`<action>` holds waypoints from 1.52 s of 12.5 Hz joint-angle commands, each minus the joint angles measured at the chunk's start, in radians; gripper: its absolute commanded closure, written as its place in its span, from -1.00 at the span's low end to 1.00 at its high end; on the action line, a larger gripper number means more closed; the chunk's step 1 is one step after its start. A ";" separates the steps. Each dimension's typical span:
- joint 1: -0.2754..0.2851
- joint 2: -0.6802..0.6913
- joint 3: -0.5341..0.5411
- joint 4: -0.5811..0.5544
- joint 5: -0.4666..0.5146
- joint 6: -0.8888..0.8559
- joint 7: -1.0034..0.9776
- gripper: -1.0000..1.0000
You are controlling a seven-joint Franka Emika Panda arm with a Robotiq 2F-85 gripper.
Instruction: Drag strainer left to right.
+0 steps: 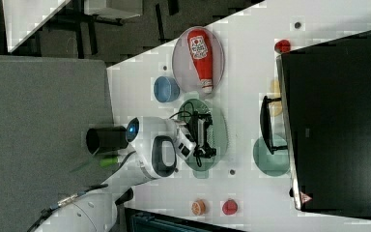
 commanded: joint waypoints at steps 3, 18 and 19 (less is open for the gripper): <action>-0.015 -0.017 -0.101 0.006 0.024 0.006 -0.132 -1.00; -0.016 -0.254 -0.078 0.039 0.028 -0.165 -0.496 -1.00; -0.016 -0.307 -0.061 0.062 0.028 -0.250 -0.498 -1.00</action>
